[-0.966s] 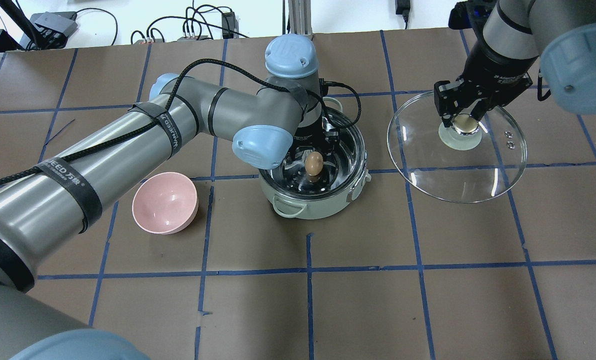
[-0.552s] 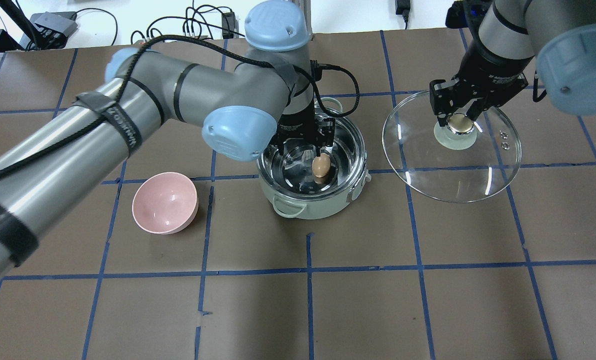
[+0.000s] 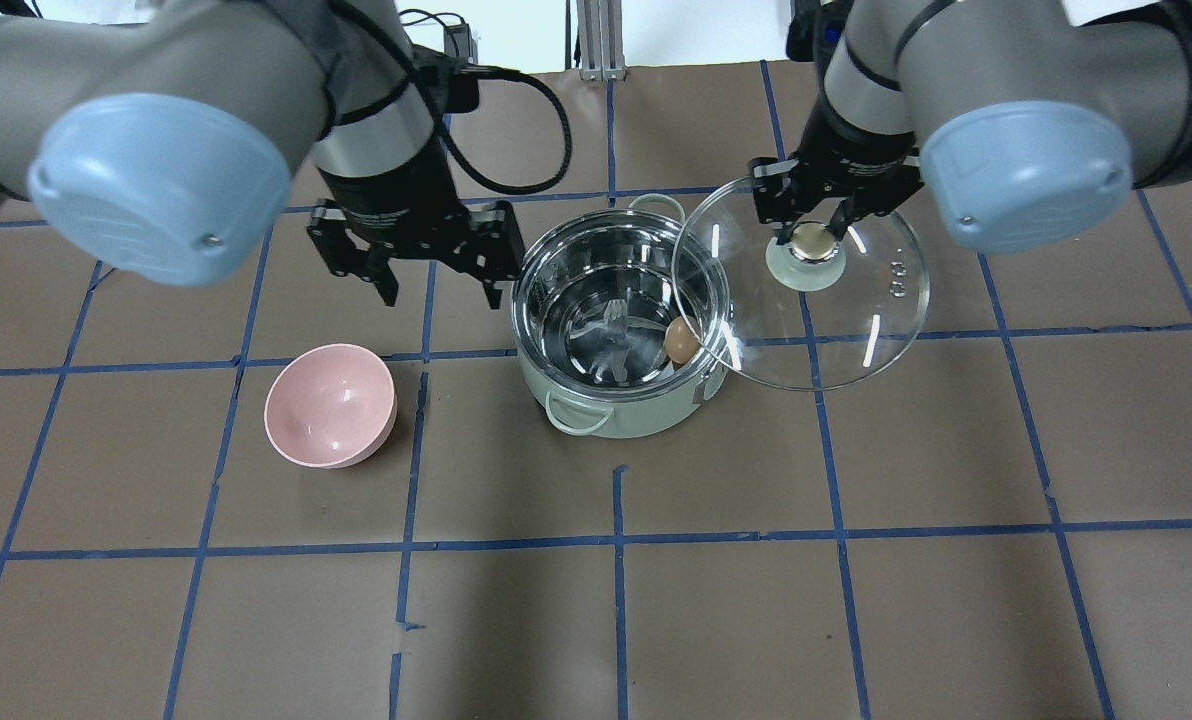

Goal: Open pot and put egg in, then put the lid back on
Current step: 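Release the egg into the pot and raise the left gripper, then carry the glass lid back over the pot with the right gripper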

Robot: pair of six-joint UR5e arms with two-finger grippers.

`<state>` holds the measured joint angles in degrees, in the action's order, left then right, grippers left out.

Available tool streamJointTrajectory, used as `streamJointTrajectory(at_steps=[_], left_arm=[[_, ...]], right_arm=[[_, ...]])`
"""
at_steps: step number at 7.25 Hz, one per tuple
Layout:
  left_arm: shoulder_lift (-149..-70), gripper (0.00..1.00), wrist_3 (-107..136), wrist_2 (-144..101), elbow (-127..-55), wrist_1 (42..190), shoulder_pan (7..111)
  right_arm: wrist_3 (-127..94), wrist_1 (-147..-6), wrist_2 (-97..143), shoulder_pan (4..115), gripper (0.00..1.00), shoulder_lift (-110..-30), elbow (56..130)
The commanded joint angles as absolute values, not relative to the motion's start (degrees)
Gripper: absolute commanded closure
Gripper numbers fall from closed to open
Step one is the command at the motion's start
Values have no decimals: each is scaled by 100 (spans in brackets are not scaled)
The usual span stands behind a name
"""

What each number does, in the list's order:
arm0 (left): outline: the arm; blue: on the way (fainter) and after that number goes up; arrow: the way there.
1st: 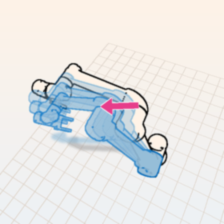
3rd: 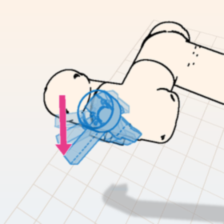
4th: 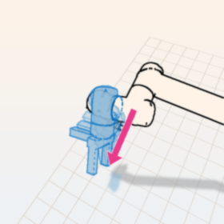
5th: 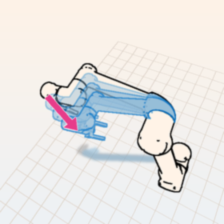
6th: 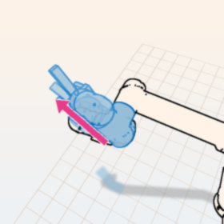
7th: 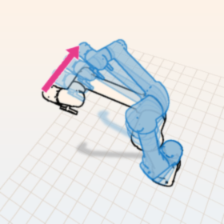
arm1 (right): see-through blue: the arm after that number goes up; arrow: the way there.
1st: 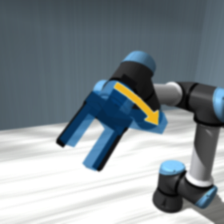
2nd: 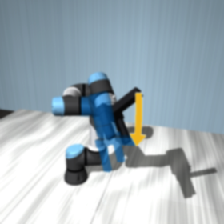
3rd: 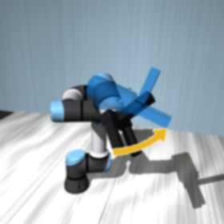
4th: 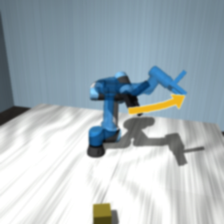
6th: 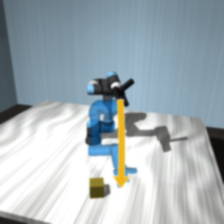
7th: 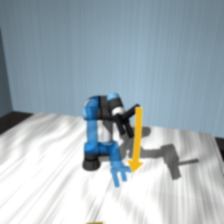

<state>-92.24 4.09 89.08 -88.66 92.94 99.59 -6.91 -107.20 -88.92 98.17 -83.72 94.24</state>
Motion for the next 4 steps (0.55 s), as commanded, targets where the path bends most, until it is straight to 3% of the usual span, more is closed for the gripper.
streamJointTrajectory(at_steps=[1,4], left_arm=[[-9027,0,-272,8930,-8868,9457,9212],[-8983,0,-299,8965,-8903,9465,9150]], right_arm=[[-1832,-11493,-8921,10606,60,-7798,9335],[-2739,-11995,-8912,11142,60,-7279,9211]])
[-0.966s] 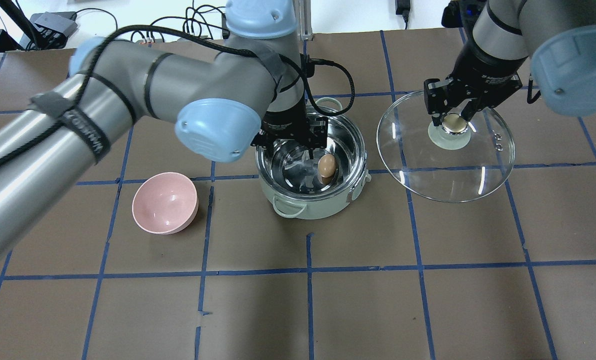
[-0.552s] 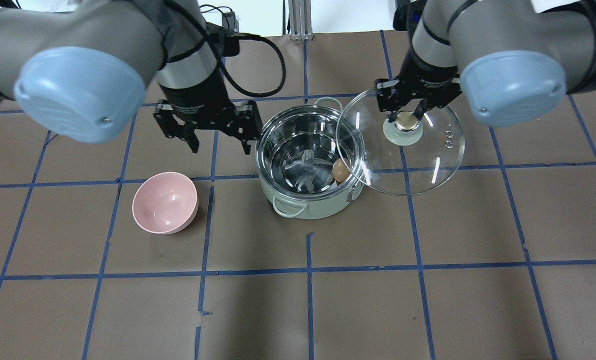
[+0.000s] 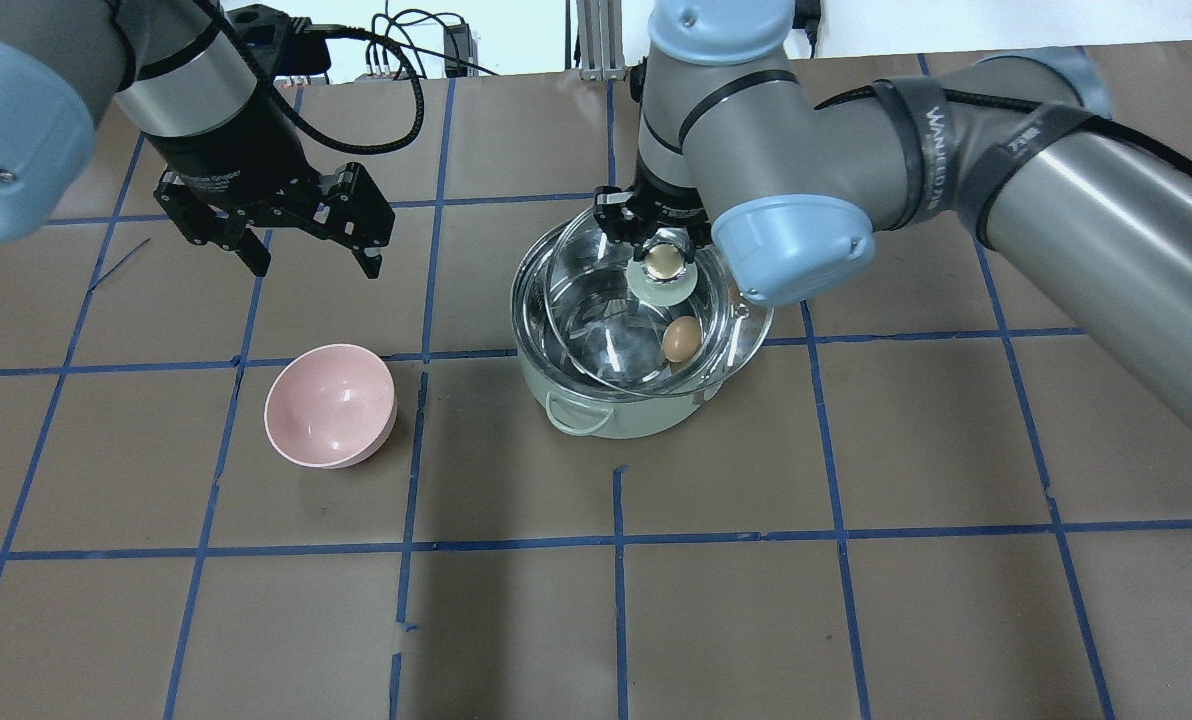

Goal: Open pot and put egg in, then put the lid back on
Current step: 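Carry the glass lid back over the pot with the right gripper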

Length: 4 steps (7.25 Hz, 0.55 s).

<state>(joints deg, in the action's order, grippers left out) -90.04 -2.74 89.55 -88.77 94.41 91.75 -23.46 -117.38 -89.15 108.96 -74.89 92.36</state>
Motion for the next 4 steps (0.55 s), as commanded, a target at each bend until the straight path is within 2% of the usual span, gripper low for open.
streamJointTrajectory(at_steps=[1,4], left_arm=[[-8982,0,-308,8956,-8912,9466,9184],[-8982,0,-308,8921,-8921,9448,9202]], right_arm=[[-2925,-11997,-8912,11232,60,-7199,9202],[-2866,-11997,-8903,11241,60,-7146,9089]])
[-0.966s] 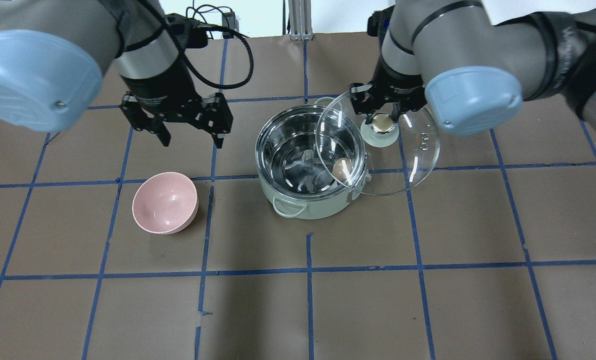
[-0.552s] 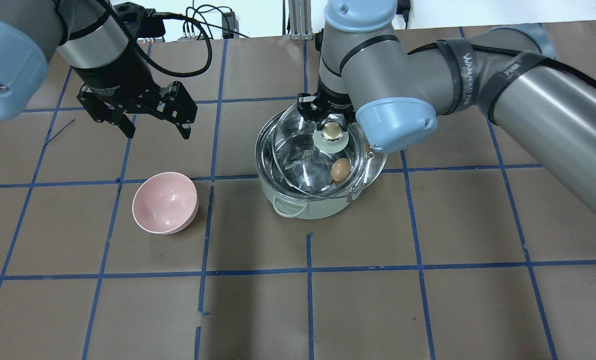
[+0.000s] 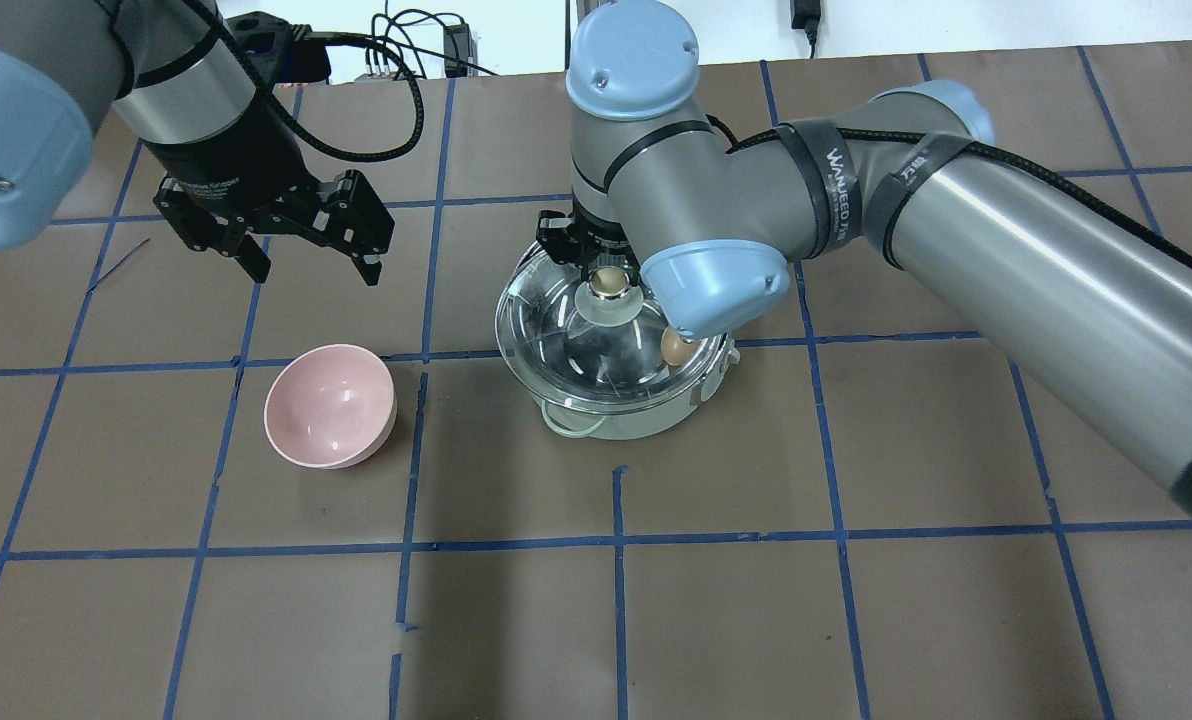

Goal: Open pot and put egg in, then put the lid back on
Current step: 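Carry the glass lid back over the pot with the right gripper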

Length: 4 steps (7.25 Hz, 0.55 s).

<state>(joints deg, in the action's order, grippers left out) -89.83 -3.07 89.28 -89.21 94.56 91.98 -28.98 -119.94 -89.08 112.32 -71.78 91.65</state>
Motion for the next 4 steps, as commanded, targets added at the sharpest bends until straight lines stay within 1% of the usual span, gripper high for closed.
streamJointTrajectory(at_steps=[1,4], left_arm=[[-8982,0,-308,8921,-8930,9448,9202],[-8982,0,-308,8921,-8930,9457,9202]], right_arm=[[-2839,-11997,-8921,11233,60,-7137,9070],[-2471,-11997,-8956,11198,60,-7172,9044]])
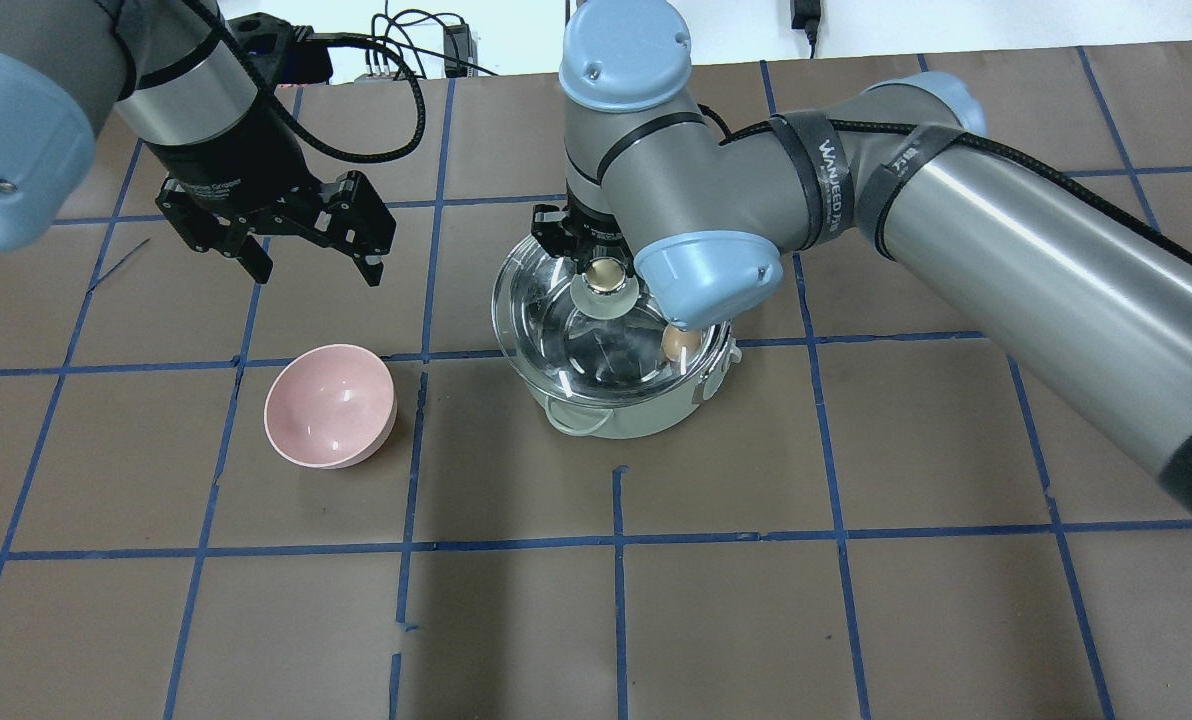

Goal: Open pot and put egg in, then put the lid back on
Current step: 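Carry the glass lid back over the pot with the right gripper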

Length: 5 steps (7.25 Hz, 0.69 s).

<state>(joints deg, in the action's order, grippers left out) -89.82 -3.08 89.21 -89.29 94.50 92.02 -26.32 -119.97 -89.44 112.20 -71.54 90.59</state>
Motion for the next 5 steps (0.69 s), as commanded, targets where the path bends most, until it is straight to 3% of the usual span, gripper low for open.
streamJointTrajectory(at_steps=[1,5], left_arm=[[-8982,0,-308,8921,-8930,9448,9202],[-8982,0,-308,8912,-8938,9457,9211]], right_arm=[[-2304,-11997,-8947,11145,60,-7172,9035],[-2180,-12006,-8947,11127,60,-7128,9062]])
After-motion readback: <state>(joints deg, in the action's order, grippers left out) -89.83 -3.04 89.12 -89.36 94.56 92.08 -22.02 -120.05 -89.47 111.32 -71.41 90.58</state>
